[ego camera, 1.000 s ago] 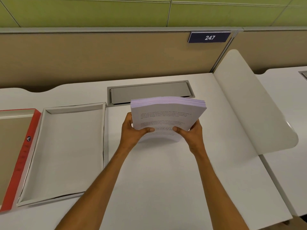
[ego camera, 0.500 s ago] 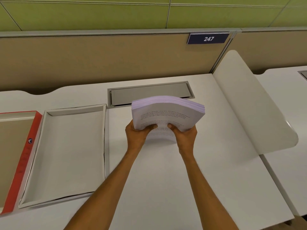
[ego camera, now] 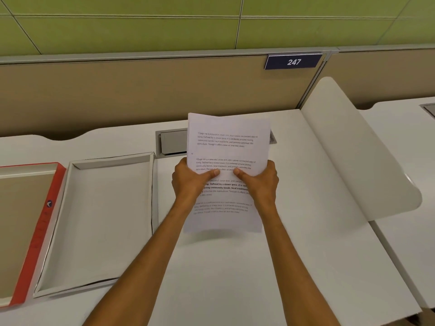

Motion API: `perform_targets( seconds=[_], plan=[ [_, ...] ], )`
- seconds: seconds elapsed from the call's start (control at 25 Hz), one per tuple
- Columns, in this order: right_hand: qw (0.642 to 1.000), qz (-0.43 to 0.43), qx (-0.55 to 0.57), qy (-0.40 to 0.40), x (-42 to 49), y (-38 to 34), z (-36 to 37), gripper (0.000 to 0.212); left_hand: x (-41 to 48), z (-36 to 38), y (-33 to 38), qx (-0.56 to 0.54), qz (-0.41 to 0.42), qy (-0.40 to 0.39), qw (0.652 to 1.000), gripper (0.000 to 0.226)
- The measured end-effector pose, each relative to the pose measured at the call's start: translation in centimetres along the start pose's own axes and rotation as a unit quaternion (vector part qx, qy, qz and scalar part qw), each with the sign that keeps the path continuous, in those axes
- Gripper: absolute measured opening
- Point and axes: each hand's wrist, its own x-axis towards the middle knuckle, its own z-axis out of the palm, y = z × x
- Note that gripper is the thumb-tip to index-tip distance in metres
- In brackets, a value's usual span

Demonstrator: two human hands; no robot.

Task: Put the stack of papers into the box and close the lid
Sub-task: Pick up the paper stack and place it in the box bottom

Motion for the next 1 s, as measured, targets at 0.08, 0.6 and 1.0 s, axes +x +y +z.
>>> perform_targets(
  seconds=[0.08,0.6,1.0],
  plan=[
    [0.999,0.005,-0.032,-0.009,-0.3,-0.1,0.0,0.075,0.6,-0.4,-0.3,0.034,-0.016,-0.014,0.999,0.068],
    [0.993,-0.002,-0.083,-0.079,-4.6,-2.6,6.9,0.074,1.6,-8.7,-2.7,0.074,-0.037,-0.012,0.996,0.062],
    [0.989,-0.012,-0.089,-0.118,-9.1,-4.5,14.0,0.074,2.6,-16.6,-5.9,0.074,-0.063,0.013,0.995,0.064]
  ],
)
